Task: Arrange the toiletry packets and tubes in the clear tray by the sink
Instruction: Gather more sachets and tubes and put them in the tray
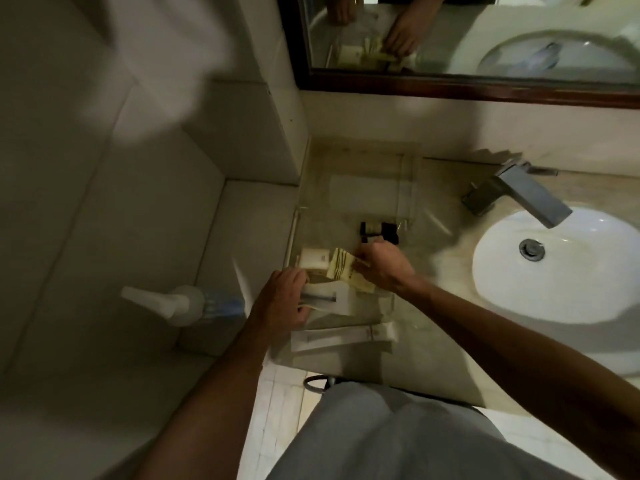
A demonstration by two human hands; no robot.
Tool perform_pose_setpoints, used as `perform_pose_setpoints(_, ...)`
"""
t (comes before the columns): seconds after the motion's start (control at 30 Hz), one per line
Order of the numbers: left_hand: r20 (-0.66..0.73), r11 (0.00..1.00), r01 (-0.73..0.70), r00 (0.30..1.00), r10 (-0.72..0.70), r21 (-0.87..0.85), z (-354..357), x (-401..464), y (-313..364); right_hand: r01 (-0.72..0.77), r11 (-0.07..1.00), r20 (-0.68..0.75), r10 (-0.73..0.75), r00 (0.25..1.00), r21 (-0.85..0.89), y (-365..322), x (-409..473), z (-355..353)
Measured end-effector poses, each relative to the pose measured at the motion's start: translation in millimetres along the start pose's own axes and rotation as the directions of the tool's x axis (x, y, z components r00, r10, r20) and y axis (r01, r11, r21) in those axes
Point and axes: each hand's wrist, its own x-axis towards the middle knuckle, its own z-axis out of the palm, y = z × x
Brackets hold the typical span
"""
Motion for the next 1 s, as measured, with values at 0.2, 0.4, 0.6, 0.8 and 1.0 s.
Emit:
perform_pose_setpoints(0.2, 0.020, 0.999, -0.035, 0.999, 0.035, 0.020, 2.2, -17.1, 2.0, 0.116, 0.957, -0.073, -0.140, 0.987, -0.266, -9.2, 12.3, 2.2)
perform_pose_setpoints(0.4, 0.004, 0.997, -0.050, 0.999, 0.050, 0.050, -2.0, -11.5, 5.3, 0.150, 0.965, -0.113, -0.177, 0.978, -0.215, -28.8, 24.8, 7.5)
perform_pose_setpoints(0.6, -0.043, 0.999, -0.033, 0.998, 0.035, 0.032, -4.1, -10.4, 6.2, 0.162, 0.955, 0.069, -0.149, 0.986, -0.250, -49.3, 44.1, 22.5)
perform_pose_setpoints(0.8, -0.186, 0.993, 0.116, 0.977, -0.106, 0.039, -24.0, 12.5, -10.2, 0.222, 0.965, -0.101, -0.237, 0.966, -0.136, -28.1, 28.1, 27.3)
perform_pose_setpoints(1.0, -0.135, 0.989, 0.122, 0.985, -0.110, 0.082, -43.0, 81.3, -5.8, 0.049, 0.996, -0.407, -0.012, 0.913, 0.080, -1.5, -16.7, 11.0)
